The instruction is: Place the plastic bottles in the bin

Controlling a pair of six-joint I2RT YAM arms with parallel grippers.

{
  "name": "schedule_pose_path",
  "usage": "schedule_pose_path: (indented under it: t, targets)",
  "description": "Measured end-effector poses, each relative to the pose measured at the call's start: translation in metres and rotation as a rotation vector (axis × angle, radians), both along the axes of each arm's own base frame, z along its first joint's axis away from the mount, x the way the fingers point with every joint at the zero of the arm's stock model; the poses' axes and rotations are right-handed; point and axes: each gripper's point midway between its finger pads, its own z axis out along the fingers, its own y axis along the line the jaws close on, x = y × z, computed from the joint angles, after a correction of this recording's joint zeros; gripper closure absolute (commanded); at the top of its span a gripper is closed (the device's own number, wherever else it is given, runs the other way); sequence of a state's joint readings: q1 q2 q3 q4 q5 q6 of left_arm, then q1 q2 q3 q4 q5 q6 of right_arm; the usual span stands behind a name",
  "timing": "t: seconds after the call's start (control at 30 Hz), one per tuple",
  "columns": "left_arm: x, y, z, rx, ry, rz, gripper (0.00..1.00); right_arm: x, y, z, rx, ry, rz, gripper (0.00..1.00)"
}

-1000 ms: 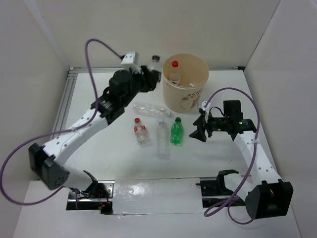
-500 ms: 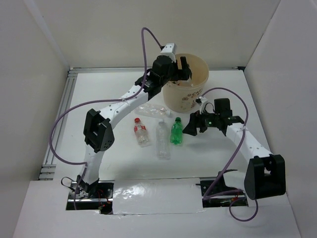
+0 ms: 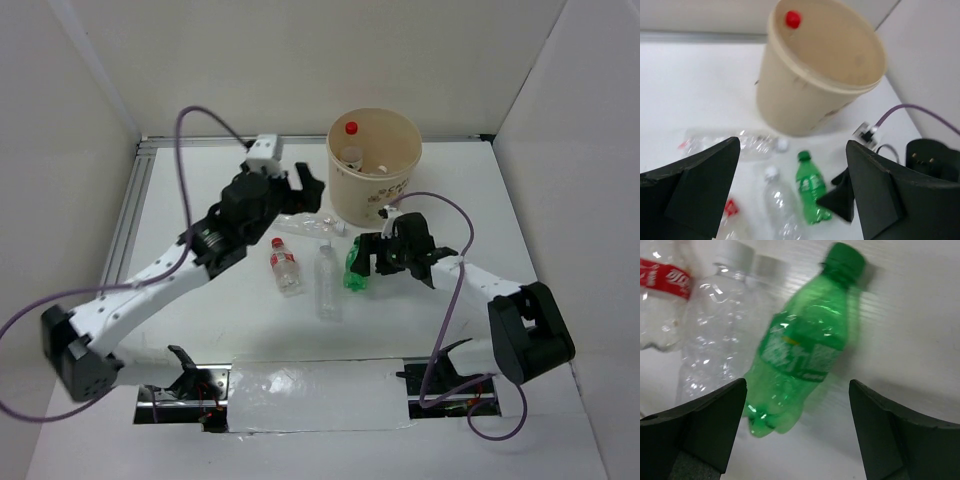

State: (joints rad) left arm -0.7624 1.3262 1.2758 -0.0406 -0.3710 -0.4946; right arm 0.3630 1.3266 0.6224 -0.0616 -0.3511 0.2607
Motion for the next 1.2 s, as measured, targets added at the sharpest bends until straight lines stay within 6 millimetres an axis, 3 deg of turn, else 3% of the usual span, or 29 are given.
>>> schedule_pose_path:
  t: [0.1, 0.23, 0.3, 0.37, 0.53, 0.67, 0.77, 0.97, 1.07, 1.13, 1.2]
  targets:
    - [-0.028, 0.038, -0.030, -0.019, 0.042, 0.070, 0.00, 0.009, -0.007, -0.014, -0.026, 0.009, -0.079, 0.12]
    - [-0.054, 0.064, -0.123, 0.048, 0.217, 0.137, 0.00, 0.015, -0.010, -0.024, -0.027, 0.004, -0.121, 0.19]
    - [-0.067, 0.074, -0.166, 0.092, 0.310, 0.164, 0.00, 0.013, -0.012, -0.030, -0.033, 0.014, -0.131, 0.28]
    - [-0.077, 0.083, -0.192, 0.126, 0.374, 0.183, 0.00, 0.010, -0.013, -0.035, -0.036, 0.022, -0.131, 0.38]
    - [-0.082, 0.084, -0.200, 0.102, 0.410, 0.205, 0.00, 0.006, -0.011, -0.034, -0.040, 0.007, -0.076, 0.70]
    - [-0.083, 0.084, -0.201, 0.088, 0.416, 0.210, 0.00, -0.008, -0.008, -0.019, -0.048, -0.039, 0.043, 0.75]
    - [-0.084, 0.085, -0.202, 0.086, 0.419, 0.208, 0.00, -0.021, 0.001, 0.027, -0.019, -0.194, 0.175, 0.78]
    - [-0.094, 0.082, -0.213, 0.067, 0.456, 0.196, 0.00, -0.025, 0.022, 0.197, 0.061, -0.724, 0.346, 0.78]
    - [-0.100, 0.084, -0.223, 0.080, 0.479, 0.193, 0.00, -0.010, 0.024, 0.263, 0.060, -0.882, 0.317, 0.78]
    - [-0.101, 0.085, -0.227, 0.085, 0.487, 0.194, 0.00, 0.011, 0.023, 0.292, 0.035, -0.942, 0.260, 0.78]
    - [-0.101, 0.084, -0.228, 0.081, 0.494, 0.198, 0.00, 0.039, 0.021, 0.308, 0.002, -0.978, 0.204, 0.75]
